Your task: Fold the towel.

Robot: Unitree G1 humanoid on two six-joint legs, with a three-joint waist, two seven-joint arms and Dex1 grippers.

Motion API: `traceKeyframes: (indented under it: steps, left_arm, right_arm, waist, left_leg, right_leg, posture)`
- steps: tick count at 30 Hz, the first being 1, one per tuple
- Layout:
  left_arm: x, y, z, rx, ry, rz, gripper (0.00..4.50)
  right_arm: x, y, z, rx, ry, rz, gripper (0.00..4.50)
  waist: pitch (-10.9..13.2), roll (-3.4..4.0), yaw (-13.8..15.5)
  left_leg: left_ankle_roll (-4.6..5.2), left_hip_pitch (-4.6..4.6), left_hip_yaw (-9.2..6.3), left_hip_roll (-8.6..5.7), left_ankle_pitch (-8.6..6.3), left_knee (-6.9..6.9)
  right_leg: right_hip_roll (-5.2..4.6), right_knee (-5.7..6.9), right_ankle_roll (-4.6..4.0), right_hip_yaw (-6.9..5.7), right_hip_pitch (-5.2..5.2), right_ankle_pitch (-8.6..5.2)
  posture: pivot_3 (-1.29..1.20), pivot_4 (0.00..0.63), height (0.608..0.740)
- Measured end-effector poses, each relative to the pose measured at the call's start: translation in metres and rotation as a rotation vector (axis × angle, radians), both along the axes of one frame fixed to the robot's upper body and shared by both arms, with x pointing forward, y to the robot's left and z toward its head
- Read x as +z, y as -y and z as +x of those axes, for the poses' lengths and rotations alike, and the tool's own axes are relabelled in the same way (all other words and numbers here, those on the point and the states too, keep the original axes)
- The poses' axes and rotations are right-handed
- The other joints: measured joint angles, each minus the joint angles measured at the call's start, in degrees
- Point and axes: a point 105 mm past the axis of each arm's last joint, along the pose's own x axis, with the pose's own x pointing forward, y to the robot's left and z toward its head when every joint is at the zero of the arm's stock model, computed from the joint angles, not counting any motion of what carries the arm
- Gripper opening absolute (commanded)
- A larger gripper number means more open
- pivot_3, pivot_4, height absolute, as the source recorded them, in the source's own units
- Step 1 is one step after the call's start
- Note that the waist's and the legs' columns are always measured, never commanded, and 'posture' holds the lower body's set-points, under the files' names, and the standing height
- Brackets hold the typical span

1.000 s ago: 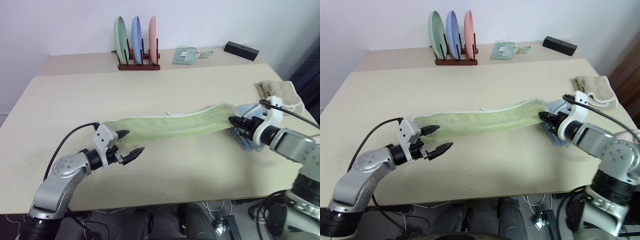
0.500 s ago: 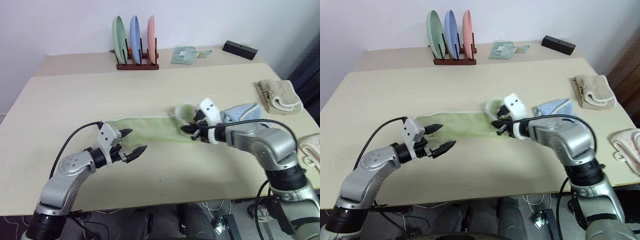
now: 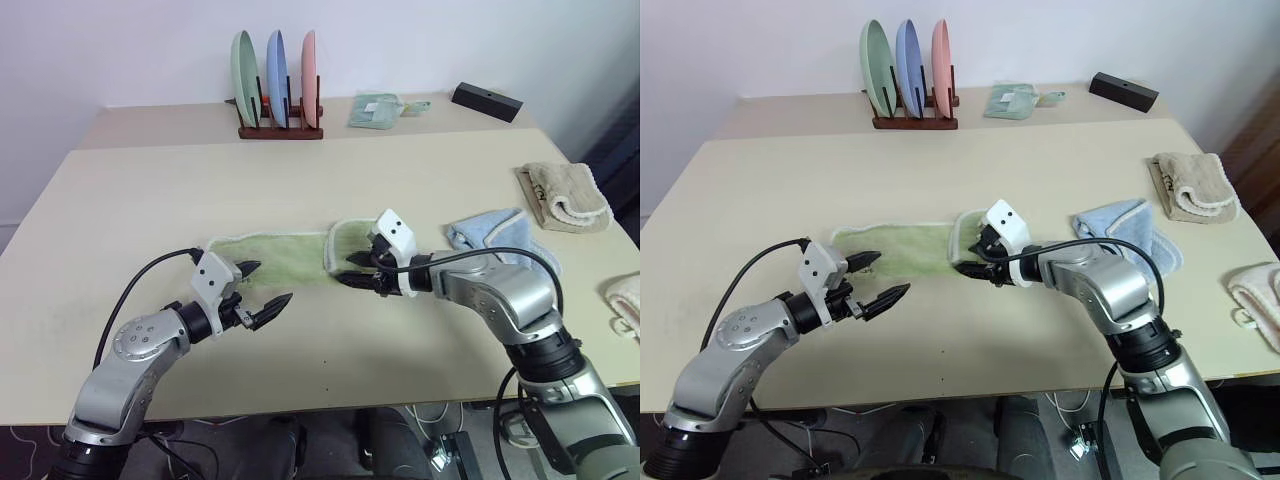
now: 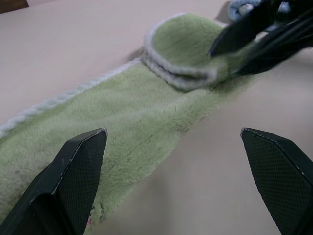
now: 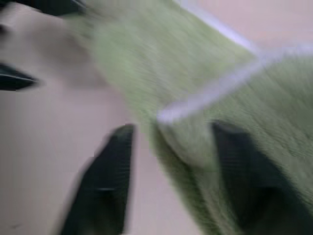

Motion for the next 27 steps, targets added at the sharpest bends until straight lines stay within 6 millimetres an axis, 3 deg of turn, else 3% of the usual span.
traceKeyframes:
  steps: [1, 4, 5, 8, 13, 17, 20, 26, 27]
  left_arm:
    - [0.000, 0.000, 0.000, 0.001, -0.001, -0.001, 4.47]
    - [-0.003, -0.003, -0.001, 0.023, -0.009, -0.006, 4.47]
    - [-0.004, -0.005, -0.002, 0.038, -0.016, -0.010, 4.47]
    - [-0.004, -0.010, 0.001, 0.090, -0.010, -0.024, 4.47]
    - [-0.007, -0.015, 0.007, 0.188, 0.006, -0.018, 4.47]
    - [-0.010, -0.016, 0.010, 0.253, 0.008, -0.046, 4.47]
    - [-0.013, -0.016, 0.005, 0.273, -0.005, -0.052, 4.47]
    - [-0.017, -0.020, -0.002, 0.304, -0.025, -0.044, 4.47]
    - [-0.016, -0.021, -0.003, 0.309, -0.024, -0.044, 4.47]
  right_arm:
    - [0.004, 0.003, -0.002, 0.012, 0.019, 0.003, 4.47]
    - [0.013, 0.015, -0.007, 0.035, 0.073, 0.008, 4.47]
    - [0.019, 0.019, -0.006, 0.033, 0.101, 0.019, 4.21]
    - [0.030, 0.028, 0.011, -0.041, 0.168, 0.061, 2.87]
    - [0.017, 0.035, 0.048, -0.192, 0.195, 0.069, 0.35]
    - [-0.013, 0.019, 0.063, -0.191, 0.205, 0.047, 0.35]
    - [-0.046, 0.014, 0.060, -0.141, 0.196, -0.049, 0.35]
    - [-0.051, 0.014, 0.056, -0.081, 0.301, -0.104, 0.35]
    - [-0.050, 0.013, 0.056, -0.078, 0.309, -0.098, 0.57]
  waist:
    - [0.0, 0.00, 0.0]
    - [0.0, 0.00, 0.0]
    - [0.0, -0.01, -0.1]
    - [0.0, -0.01, -0.3]
    - [0.0, -0.01, -0.1]
    - [0.0, -0.02, -0.1]
    - [0.0, -0.01, -0.1]
    - [-0.1, -0.07, -0.1]
    - [-0.1, -0.07, -0.1]
  left_leg:
    - [0.03, 0.01, 0.00, 0.00, -0.02, 0.00]
    - [0.21, 0.01, 0.00, 0.00, -0.12, 0.00]
    - [0.20, 0.02, 0.01, 0.00, -0.12, 0.00]
    - [0.18, 0.10, 0.03, 0.07, -0.11, -0.02]
    - [-0.09, 0.06, 0.04, 0.07, 0.05, -0.03]
    - [-0.10, 0.05, 0.05, 0.05, 0.05, -0.03]
    - [-0.11, 0.03, 0.04, 0.04, 0.06, -0.03]
    - [-0.10, 0.16, 0.03, 0.03, 0.05, -0.03]
    - [-0.10, 0.15, 0.03, 0.03, 0.05, -0.03]
  right_leg:
    - [0.00, 0.00, 0.00, 0.00, 0.01, 0.00]
    - [0.00, 0.00, 0.00, -0.01, 0.01, 0.00]
    - [0.00, 0.00, 0.00, 0.00, 0.01, 0.00]
    - [0.05, 0.02, -0.01, 0.01, 0.04, 0.01]
    - [0.06, 0.03, -0.03, 0.02, 0.01, 0.02]
    - [0.05, 0.02, -0.03, 0.02, -0.01, 0.02]
    - [0.05, 0.02, -0.03, 0.03, -0.03, 0.02]
    - [0.13, 0.03, -0.03, 0.03, 0.09, 0.01]
    - [0.14, 0.03, -0.03, 0.04, 0.08, 0.01]
  posture:
    - [0.00, 0.150, 0.726]
    - [0.00, 0.150, 0.726]
    - [0.00, 0.150, 0.726]
    - [0.00, 0.150, 0.726]
    - [0.00, 0.150, 0.726]
    - [0.00, 0.150, 0.726]
    - [0.00, 0.150, 0.726]
    - [0.00, 0.150, 0.726]
    - [0.00, 0.150, 0.726]
